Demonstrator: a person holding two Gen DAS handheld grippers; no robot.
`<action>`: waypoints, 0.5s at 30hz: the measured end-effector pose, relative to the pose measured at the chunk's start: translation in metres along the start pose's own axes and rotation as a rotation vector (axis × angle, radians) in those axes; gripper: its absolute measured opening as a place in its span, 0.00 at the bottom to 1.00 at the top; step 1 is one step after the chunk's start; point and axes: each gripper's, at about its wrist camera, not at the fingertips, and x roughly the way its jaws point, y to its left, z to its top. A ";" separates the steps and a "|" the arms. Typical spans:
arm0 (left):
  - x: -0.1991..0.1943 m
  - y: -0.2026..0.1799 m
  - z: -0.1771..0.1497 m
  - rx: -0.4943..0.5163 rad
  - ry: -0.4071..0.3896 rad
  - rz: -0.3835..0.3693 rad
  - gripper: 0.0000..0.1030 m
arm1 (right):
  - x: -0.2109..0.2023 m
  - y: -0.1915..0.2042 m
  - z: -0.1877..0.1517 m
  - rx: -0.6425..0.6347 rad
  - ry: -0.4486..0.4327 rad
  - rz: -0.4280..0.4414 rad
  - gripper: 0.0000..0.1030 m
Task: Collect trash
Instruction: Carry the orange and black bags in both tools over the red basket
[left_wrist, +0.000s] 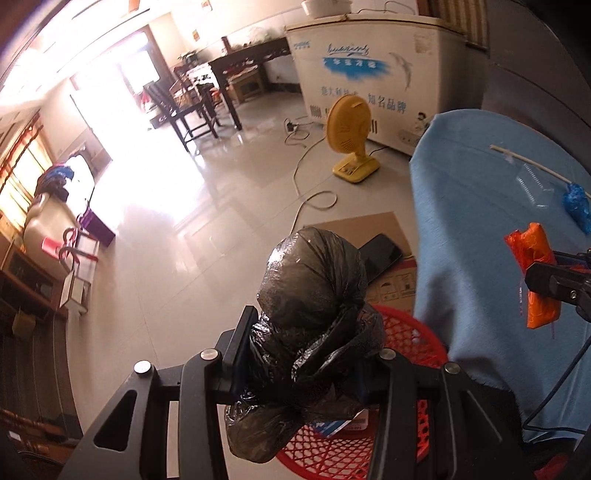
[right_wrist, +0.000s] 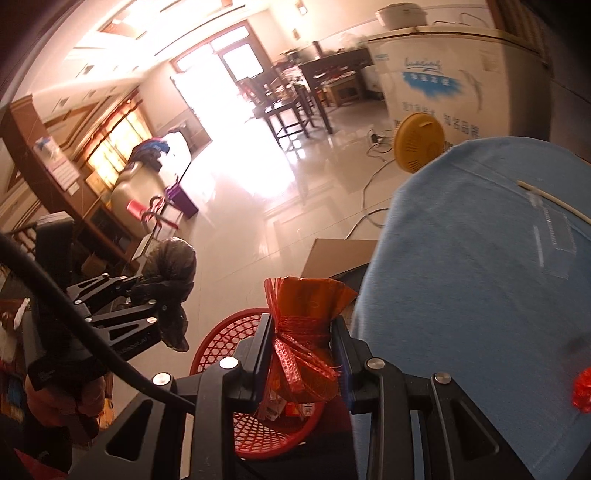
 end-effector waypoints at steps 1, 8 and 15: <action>0.004 0.003 -0.003 -0.008 0.013 -0.003 0.44 | 0.005 0.004 0.000 -0.009 0.010 0.005 0.32; 0.022 0.015 -0.023 -0.041 0.079 -0.022 0.44 | 0.031 0.024 0.004 -0.058 0.064 0.020 0.32; 0.037 0.021 -0.037 -0.045 0.127 -0.033 0.44 | 0.054 0.041 0.008 -0.085 0.101 0.040 0.32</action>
